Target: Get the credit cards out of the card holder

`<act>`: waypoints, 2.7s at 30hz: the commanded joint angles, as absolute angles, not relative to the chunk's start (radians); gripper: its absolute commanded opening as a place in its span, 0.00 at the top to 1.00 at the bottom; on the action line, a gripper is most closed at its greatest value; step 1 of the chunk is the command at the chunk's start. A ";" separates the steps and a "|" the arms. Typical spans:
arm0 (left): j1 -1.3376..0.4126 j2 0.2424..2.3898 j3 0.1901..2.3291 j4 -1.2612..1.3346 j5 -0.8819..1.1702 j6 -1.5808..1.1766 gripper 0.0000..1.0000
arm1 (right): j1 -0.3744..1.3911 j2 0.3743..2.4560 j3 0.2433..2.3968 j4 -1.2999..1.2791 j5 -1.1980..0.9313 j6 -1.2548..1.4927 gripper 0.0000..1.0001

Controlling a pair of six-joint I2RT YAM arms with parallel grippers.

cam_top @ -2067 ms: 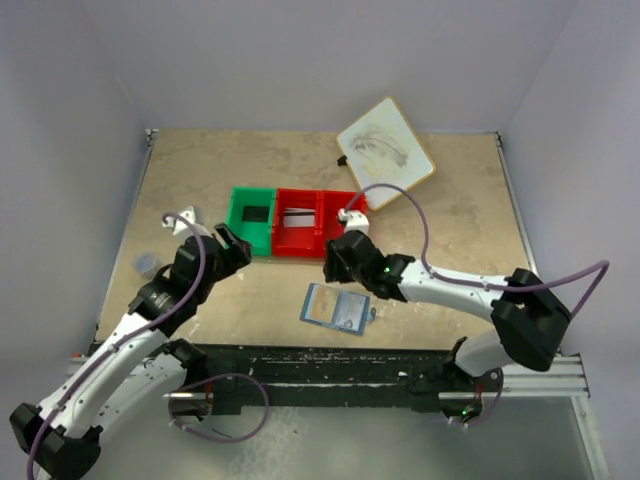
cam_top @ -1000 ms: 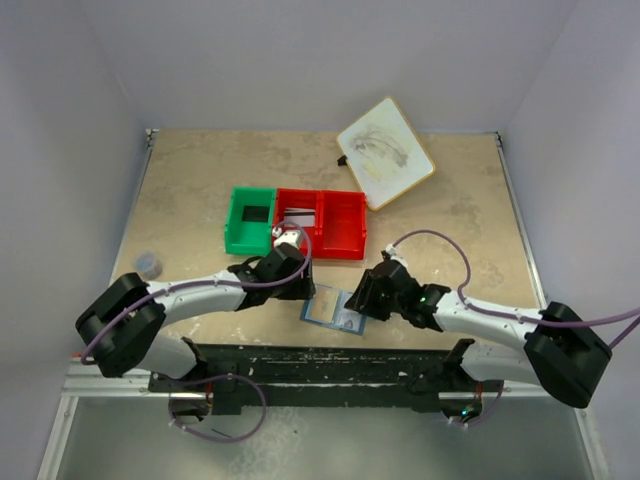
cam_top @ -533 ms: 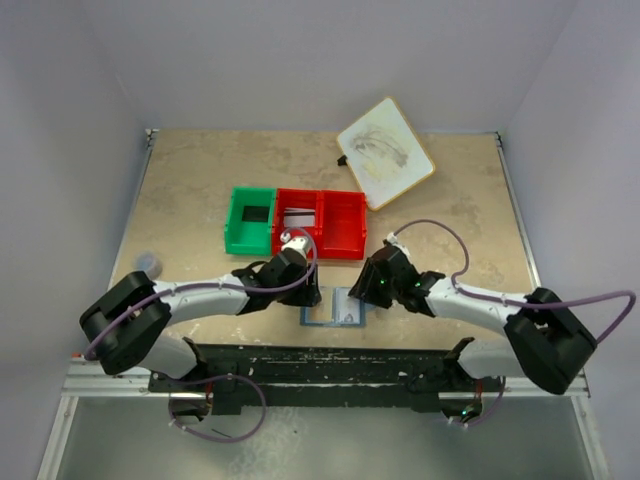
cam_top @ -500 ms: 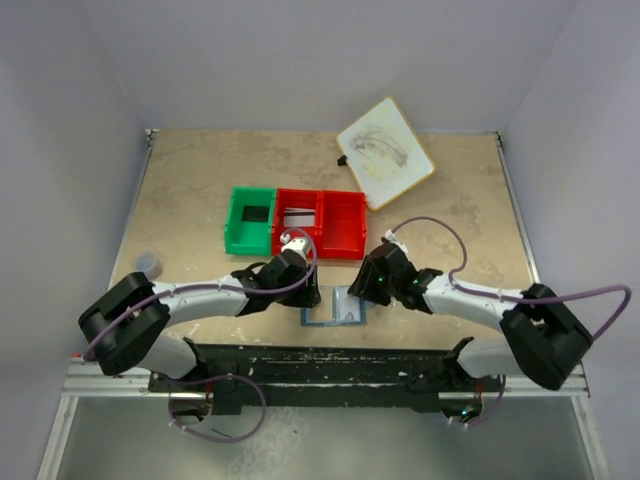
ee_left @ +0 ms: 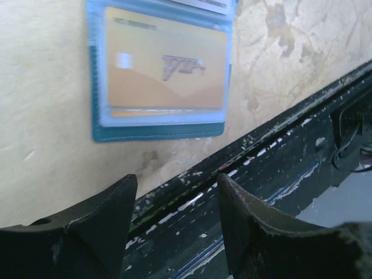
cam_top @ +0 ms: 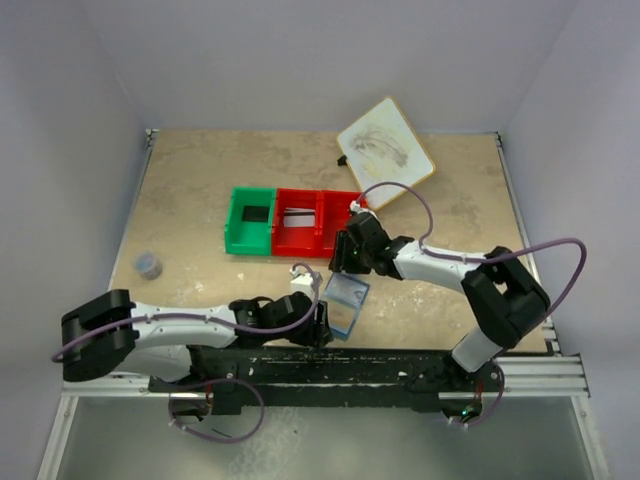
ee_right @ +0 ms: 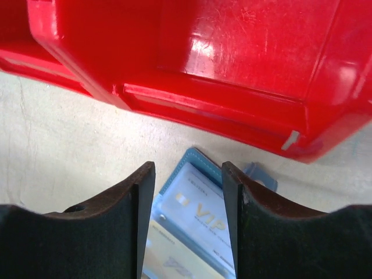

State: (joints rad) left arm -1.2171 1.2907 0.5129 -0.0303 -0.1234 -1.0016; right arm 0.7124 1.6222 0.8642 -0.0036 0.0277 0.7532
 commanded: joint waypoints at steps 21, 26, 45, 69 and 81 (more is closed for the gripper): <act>-1.028 1.511 0.751 -0.024 -0.117 -0.773 0.34 | 0.716 1.090 0.423 -0.036 0.046 1.083 0.42; -1.037 1.499 0.647 0.048 -0.033 -0.842 0.36 | 0.715 1.272 0.511 0.078 -0.005 1.033 0.43; -1.244 1.300 0.590 -0.051 -0.348 -0.978 0.35 | 0.716 1.450 0.861 -0.116 0.057 0.737 0.45; -0.888 1.393 0.769 -0.061 -0.003 -0.623 0.61 | 0.772 1.294 0.277 0.706 -0.119 1.291 0.56; -0.917 1.338 0.809 -0.144 -0.036 -0.603 0.71 | 0.772 1.511 0.253 0.847 -0.140 1.350 0.64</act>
